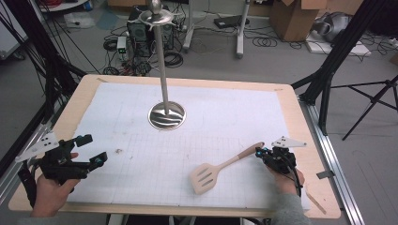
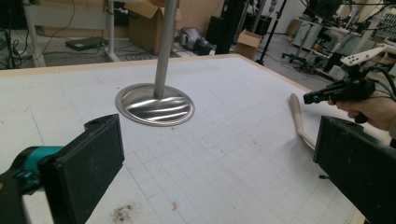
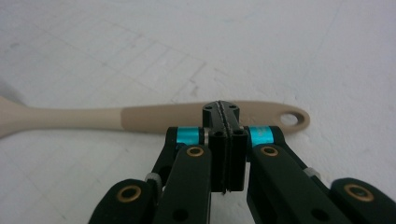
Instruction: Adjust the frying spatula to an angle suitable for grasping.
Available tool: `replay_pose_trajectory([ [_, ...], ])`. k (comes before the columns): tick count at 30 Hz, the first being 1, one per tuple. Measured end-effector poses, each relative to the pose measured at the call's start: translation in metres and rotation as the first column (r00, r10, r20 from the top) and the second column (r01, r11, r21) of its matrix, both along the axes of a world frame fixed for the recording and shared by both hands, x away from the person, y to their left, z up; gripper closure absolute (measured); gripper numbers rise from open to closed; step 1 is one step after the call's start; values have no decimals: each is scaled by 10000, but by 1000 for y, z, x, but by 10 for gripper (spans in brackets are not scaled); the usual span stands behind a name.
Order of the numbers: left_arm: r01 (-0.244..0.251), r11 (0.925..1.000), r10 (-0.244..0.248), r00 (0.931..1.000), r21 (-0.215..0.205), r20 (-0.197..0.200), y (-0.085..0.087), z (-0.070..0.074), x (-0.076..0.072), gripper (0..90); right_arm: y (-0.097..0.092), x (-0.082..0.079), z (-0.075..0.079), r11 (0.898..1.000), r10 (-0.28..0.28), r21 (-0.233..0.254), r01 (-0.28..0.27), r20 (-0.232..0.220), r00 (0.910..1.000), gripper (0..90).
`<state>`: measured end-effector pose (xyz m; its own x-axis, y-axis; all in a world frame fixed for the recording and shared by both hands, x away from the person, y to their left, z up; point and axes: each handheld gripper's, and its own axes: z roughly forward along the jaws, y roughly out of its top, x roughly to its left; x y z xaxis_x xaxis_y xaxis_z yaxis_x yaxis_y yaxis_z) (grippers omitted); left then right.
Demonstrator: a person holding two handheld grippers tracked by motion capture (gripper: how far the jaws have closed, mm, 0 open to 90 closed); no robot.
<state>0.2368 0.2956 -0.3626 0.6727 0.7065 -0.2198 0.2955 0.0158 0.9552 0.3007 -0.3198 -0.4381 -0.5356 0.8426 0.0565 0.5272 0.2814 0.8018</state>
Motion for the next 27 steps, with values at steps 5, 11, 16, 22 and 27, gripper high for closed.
replay_pose_trajectory([
  [5,3,10000,-3,10000,6,27,1,0,-1,21,-3,3,-8,9986,-34,-527,14,-378,9993,900],
  [11,-63,10000,63,10000,2,-6,3,0,-2,21,5,11,-11,9974,52,-716,-68,-222,9997,900],
  [16,-162,9998,163,9998,89,-82,4,-2,-4,21,9,19,-10,9995,83,-310,-78,137,9999,900],
  [22,-231,9997,233,9996,119,-126,5,-3,-6,21,14,29,-9,9987,217,-465,-208,197,9996,900],
  [27,-241,9993,245,9996,289,-141,6,-4,-6,21,20,38,-9,9987,303,-406,-295,195,9993,900],
])
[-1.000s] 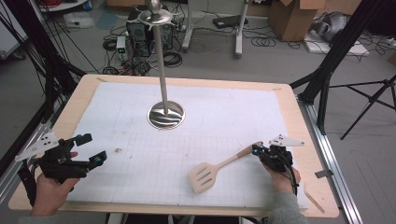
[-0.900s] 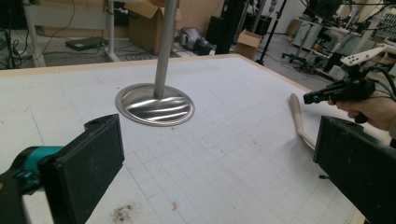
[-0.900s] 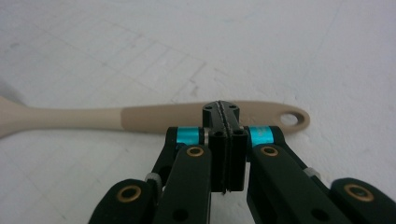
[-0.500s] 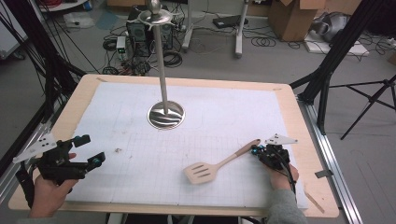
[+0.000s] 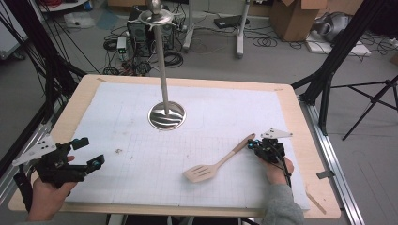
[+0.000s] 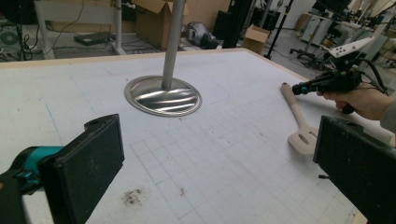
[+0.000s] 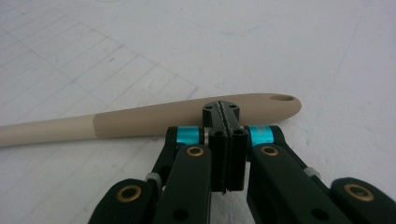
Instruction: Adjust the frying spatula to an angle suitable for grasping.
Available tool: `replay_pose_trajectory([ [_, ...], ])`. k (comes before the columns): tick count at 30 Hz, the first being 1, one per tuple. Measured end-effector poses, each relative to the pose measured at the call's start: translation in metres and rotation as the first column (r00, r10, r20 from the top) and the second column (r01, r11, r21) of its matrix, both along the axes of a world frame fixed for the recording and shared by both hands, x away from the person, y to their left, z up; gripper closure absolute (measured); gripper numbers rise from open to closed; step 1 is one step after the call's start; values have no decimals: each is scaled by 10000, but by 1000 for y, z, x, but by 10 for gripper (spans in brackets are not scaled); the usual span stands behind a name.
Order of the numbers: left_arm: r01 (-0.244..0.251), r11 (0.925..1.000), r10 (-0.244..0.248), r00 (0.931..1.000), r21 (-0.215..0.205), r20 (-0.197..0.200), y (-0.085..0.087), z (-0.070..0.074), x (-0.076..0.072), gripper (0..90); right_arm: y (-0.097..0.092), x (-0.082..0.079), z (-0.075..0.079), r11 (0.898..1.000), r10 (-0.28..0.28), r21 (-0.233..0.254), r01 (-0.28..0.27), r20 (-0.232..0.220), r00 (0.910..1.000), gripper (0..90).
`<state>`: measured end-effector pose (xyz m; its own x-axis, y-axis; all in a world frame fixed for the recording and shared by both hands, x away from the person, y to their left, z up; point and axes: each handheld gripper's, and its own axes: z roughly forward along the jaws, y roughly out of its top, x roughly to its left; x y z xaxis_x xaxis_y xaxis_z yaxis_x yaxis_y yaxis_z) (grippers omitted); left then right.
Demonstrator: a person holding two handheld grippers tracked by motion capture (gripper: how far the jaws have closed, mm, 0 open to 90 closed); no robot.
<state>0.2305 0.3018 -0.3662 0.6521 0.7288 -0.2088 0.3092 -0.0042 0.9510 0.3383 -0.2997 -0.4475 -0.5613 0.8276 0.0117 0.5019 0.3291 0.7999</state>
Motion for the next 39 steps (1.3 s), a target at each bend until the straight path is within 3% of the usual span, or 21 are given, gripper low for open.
replay_pose_trajectory([
  [14,-36,9998,38,10000,211,-67,1,-2,-4,21,25,28,4,9991,117,409,-128,267,9996,900],
  [16,-87,9998,88,9999,189,-70,2,-2,-7,21,31,31,3,9993,267,249,-272,192,9995,900],
  [18,-130,9997,131,9999,190,-65,4,-2,-9,21,46,36,-3,9957,753,-529,-763,-217,9969,900],
  [19,-161,9998,162,9999,153,-54,5,-2,-10,21,53,36,-3,9919,781,-1014,-769,83,9969,900],
  [32,-369,9993,370,9993,114,-54,13,-2,-17,21,52,39,0,9960,753,-476,-759,-161,9970,900],
  [39,-329,9994,329,9994,96,-62,10,-2,-16,21,47,29,15,9961,878,96,-882,348,9955,900],
])
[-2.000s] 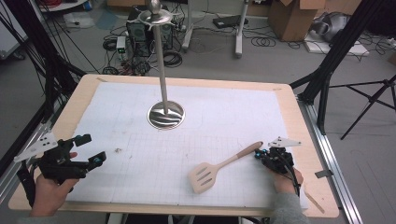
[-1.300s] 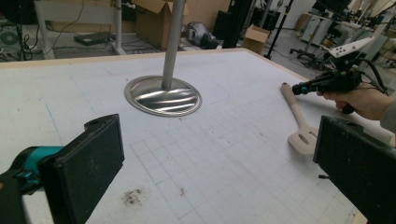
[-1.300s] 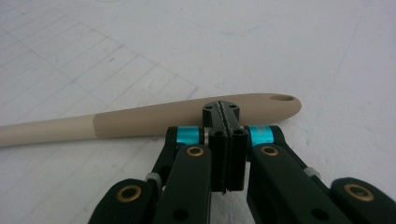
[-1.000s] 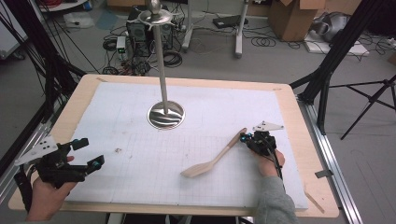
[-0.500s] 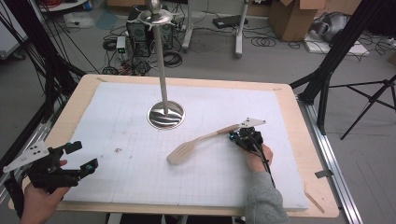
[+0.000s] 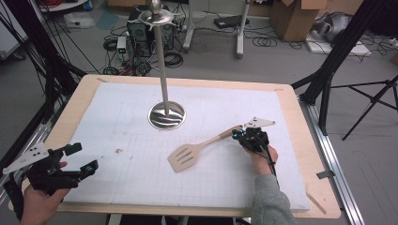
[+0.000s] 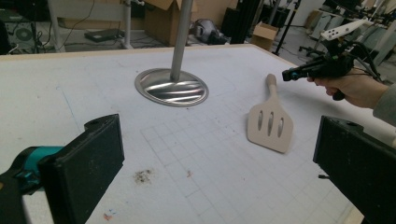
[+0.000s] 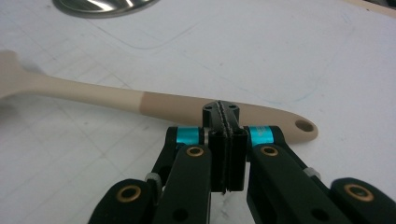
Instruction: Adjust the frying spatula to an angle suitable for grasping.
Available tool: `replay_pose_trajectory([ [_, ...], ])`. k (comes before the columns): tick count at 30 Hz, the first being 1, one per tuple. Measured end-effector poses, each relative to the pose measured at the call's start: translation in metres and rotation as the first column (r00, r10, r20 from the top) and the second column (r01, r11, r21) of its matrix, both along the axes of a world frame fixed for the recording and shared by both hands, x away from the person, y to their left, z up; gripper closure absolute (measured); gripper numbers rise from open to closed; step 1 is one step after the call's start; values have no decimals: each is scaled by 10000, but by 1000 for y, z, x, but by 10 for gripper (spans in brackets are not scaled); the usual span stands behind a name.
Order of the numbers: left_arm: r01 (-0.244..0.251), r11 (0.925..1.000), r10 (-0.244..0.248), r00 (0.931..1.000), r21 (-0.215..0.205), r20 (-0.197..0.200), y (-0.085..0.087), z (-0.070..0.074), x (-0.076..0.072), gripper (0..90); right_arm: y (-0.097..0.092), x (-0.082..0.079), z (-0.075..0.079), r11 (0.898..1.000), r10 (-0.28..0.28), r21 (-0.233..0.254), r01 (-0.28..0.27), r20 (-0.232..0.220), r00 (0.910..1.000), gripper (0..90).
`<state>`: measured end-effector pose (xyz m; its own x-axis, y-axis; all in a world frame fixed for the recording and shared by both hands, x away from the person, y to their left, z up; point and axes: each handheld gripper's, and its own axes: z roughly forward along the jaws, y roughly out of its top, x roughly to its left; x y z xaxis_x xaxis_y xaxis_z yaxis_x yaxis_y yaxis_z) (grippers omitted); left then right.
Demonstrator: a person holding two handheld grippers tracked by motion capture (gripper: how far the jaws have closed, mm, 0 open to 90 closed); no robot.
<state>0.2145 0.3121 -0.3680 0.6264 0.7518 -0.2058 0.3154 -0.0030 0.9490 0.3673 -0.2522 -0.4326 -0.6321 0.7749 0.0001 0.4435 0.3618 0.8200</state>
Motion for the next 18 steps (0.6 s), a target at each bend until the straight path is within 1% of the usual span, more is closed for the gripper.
replay_pose_trajectory([
  [2,36,10000,-36,10000,12,27,-1,0,0,21,4,-2,1,9999,118,65,-119,32,9999,900],
  [3,39,10000,-39,10000,4,43,-1,1,1,21,12,-3,1,9993,301,206,-301,-15,9995,900],
  [4,41,10000,-40,10000,-21,44,-1,1,1,21,12,-3,1,9993,301,206,-301,-15,9995,900],
  [5,48,10000,-48,10000,-36,50,-1,1,2,21,16,-3,2,9990,380,238,-381,45,9993,900],
  [7,58,10000,-58,10000,-40,29,-1,1,2,21,29,-4,2,9969,699,346,-702,76,9975,900],
  [10,90,10000,-90,10000,-35,23,-2,0,4,21,48,-4,3,9936,995,532,-997,74,9950,900],
  [13,98,9999,-97,9999,-59,45,-2,1,3,21,67,-4,3,9915,1202,509,-1201,13,9927,900],
  [14,101,9999,-101,9999,-65,61,-2,1,3,21,75,-2,4,9901,1315,492,-1316,54,9913,900],
  [18,115,9999,-114,9999,-69,80,-1,1,3,21,97,0,6,9882,1503,316,-1497,-169,9885,900],
])
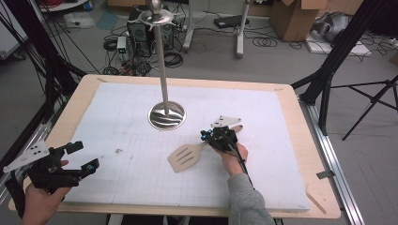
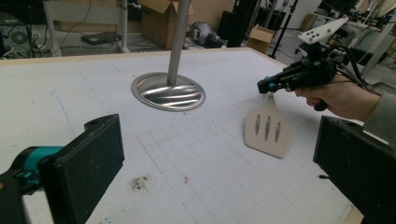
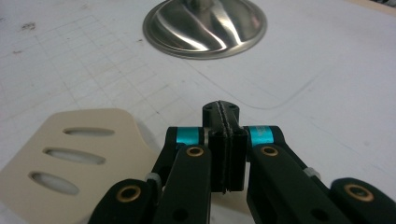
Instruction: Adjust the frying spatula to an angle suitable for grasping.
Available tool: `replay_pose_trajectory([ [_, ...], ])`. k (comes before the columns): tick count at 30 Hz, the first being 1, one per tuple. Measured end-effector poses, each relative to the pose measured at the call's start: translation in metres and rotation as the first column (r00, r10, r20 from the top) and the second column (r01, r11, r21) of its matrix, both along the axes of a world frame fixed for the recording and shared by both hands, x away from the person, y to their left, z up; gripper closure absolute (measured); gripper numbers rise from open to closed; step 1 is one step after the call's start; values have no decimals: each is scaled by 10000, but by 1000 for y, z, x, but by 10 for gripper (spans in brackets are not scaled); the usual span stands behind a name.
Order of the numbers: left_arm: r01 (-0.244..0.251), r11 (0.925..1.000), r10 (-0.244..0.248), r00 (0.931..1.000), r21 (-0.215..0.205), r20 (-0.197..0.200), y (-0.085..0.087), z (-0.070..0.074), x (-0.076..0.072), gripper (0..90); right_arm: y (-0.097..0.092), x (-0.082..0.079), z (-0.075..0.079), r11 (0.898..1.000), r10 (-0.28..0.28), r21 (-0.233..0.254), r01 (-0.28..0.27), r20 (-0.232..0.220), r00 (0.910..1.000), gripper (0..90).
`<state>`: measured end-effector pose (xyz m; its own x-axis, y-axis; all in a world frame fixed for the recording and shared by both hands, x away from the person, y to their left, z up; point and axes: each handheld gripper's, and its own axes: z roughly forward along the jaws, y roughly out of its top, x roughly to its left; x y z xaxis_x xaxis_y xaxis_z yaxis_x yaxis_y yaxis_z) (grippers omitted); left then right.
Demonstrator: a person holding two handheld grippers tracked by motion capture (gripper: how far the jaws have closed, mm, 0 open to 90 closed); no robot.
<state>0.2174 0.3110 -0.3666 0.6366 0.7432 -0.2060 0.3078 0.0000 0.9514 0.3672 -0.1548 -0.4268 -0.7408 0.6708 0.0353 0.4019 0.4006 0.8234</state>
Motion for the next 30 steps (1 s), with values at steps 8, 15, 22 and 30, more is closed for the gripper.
replay_pose_trajectory([
  [8,-85,9999,85,10000,-95,-2,4,1,-1,21,8,-3,-4,9962,289,-807,-328,-486,9984,900],
  [15,28,9999,-27,10000,-112,93,-2,2,2,21,-9,-22,-2,9989,271,-374,-277,-175,9995,900],
  [22,210,9997,-209,9997,-147,107,-8,3,9,21,-29,-46,-8,9997,5,252,-5,0,10000,900],
  [30,401,9991,-400,9992,-139,70,-14,2,16,21,-39,-54,-15,9998,-15,-189,10,-262,9997,900],
])
